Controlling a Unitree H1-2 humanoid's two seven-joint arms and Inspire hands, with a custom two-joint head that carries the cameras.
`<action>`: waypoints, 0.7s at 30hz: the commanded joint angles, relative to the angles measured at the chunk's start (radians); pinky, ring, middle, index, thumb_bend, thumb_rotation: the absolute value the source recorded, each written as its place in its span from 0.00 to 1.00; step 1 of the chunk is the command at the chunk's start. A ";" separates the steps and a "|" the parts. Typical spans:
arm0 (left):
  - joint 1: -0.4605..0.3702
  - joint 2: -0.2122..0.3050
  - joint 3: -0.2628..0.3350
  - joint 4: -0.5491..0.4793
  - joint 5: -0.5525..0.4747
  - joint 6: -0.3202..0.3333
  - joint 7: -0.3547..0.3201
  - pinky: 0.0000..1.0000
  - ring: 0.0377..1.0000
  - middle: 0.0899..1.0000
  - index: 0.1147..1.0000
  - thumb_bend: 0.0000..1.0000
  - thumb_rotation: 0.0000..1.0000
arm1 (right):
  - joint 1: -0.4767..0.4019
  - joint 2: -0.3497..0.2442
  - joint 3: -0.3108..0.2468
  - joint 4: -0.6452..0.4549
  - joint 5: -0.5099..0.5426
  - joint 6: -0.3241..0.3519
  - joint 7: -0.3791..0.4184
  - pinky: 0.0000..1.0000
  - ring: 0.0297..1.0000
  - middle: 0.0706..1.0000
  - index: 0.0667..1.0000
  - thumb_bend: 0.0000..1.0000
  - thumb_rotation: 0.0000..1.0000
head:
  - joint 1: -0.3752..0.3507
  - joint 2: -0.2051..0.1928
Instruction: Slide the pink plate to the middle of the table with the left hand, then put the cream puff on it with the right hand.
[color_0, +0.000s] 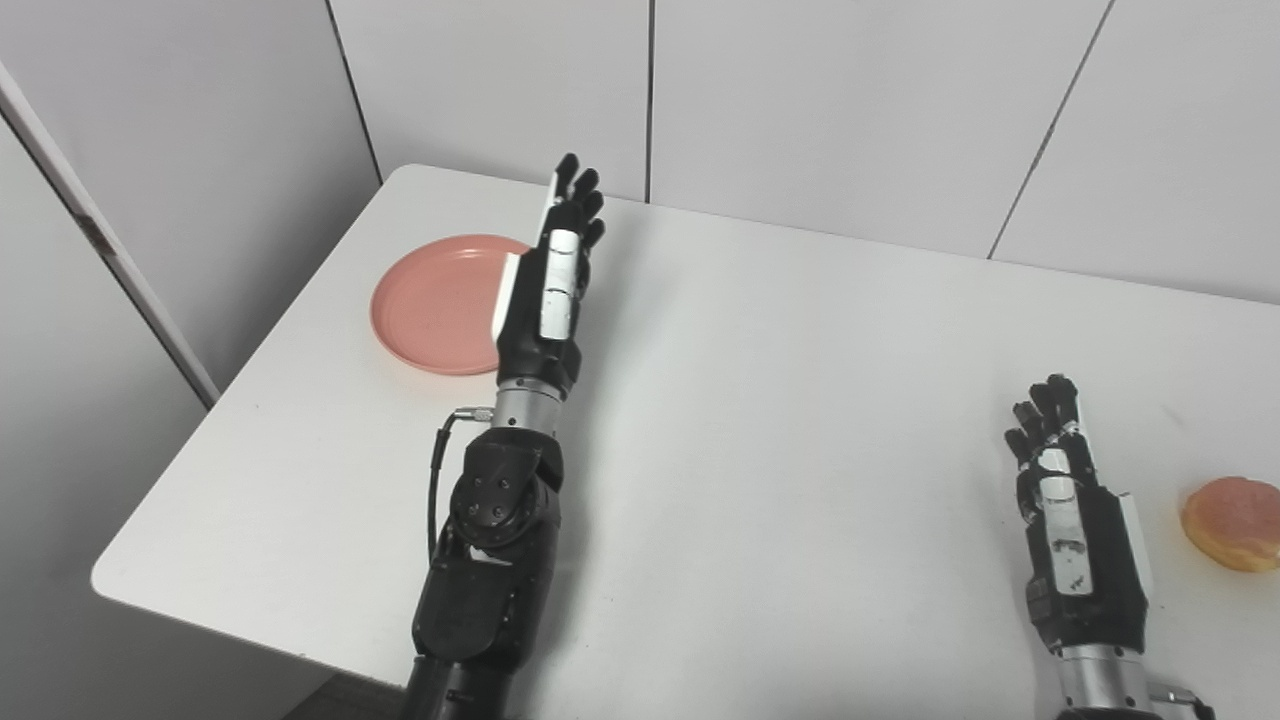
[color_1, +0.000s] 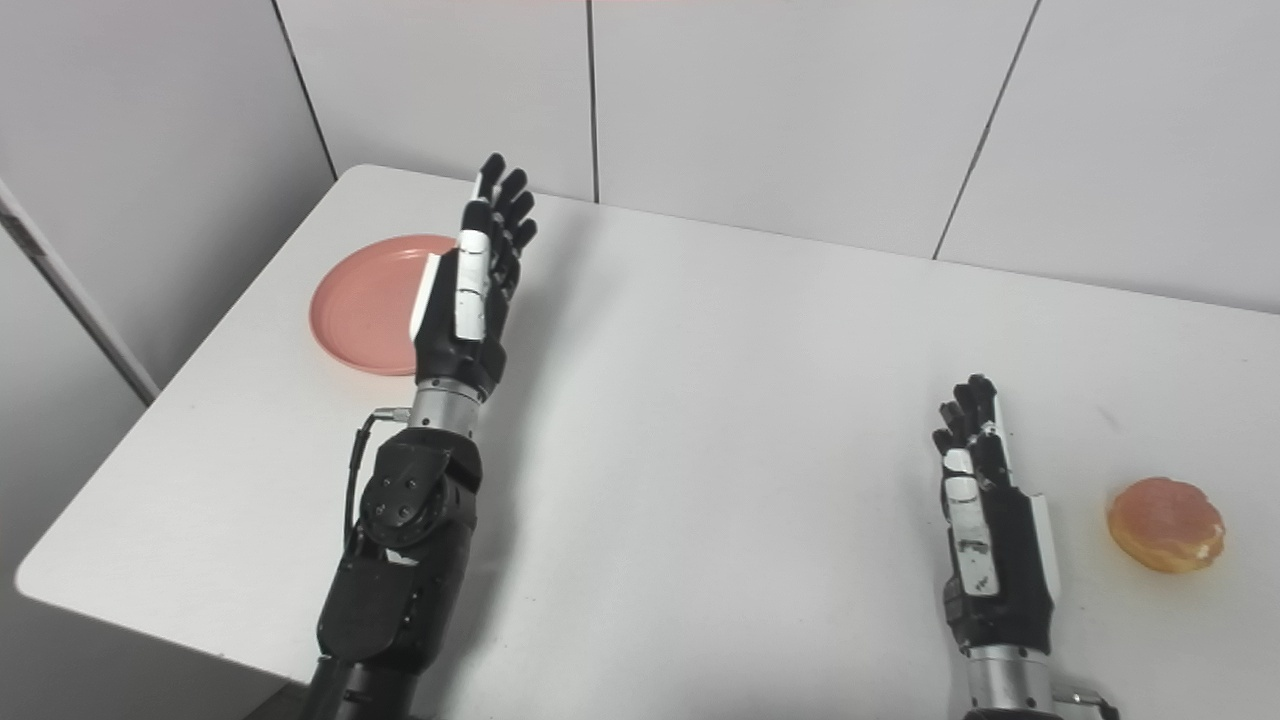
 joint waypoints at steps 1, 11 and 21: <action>-0.057 0.025 0.015 -0.023 -0.002 -0.012 0.016 0.98 0.98 0.98 0.96 0.84 1.00 | 0.044 0.001 -0.002 0.040 0.023 -0.018 0.016 1.00 1.00 1.00 1.00 0.67 0.83 | 0.000 -0.003; -0.120 0.124 0.142 0.080 -0.049 -0.060 0.065 0.94 0.89 0.87 0.88 0.86 1.00 | 0.050 -0.007 -0.004 0.024 0.039 0.005 0.024 1.00 1.00 1.00 1.00 0.63 0.79 | 0.003 -0.001; -0.119 0.190 0.219 0.156 -0.061 -0.066 0.117 0.82 0.77 0.74 0.74 0.92 1.00 | 0.041 -0.011 0.000 0.041 0.038 -0.006 0.027 1.00 1.00 1.00 1.00 0.63 0.80 | 0.004 -0.006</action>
